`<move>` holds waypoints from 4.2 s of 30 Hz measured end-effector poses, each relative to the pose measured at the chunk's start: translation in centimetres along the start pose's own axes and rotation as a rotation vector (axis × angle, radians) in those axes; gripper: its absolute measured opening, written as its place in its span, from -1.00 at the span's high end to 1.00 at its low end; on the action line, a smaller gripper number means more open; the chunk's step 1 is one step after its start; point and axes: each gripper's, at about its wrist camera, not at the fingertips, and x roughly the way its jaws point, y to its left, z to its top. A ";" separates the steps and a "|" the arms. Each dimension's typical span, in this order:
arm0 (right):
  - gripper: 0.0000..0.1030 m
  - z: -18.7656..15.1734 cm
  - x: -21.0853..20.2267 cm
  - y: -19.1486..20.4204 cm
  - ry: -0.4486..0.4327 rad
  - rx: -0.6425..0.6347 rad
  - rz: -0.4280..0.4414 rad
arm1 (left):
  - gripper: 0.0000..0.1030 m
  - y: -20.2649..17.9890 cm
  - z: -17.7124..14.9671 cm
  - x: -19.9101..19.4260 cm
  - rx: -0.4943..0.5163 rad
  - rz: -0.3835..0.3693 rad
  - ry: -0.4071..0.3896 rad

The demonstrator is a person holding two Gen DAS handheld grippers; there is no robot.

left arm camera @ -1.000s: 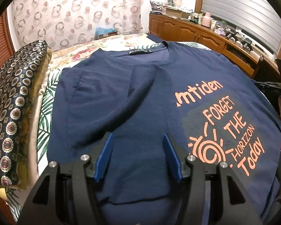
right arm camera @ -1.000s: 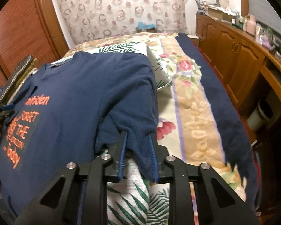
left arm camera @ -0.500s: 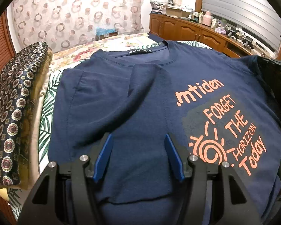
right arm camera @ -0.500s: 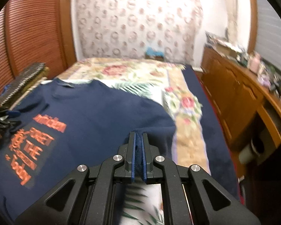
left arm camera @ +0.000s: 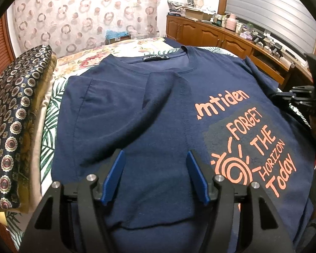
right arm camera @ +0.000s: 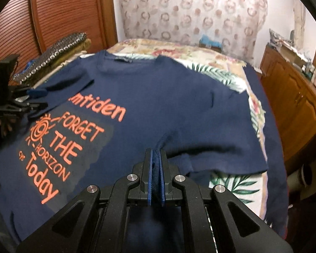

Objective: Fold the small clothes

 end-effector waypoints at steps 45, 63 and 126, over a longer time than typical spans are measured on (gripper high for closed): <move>0.95 1.9 -0.8 -7.8 -0.023 0.115 -0.122 | -0.38 0.1 -2.0 -4.3 -0.076 0.051 -0.095; 0.27 11.6 -0.4 3.3 -0.133 -0.020 0.055 | -0.38 0.6 -2.7 -7.6 -0.123 0.045 -0.179; -0.03 5.1 5.5 -6.4 0.017 0.009 -0.072 | -0.11 6.2 9.8 1.5 -0.143 0.173 -0.023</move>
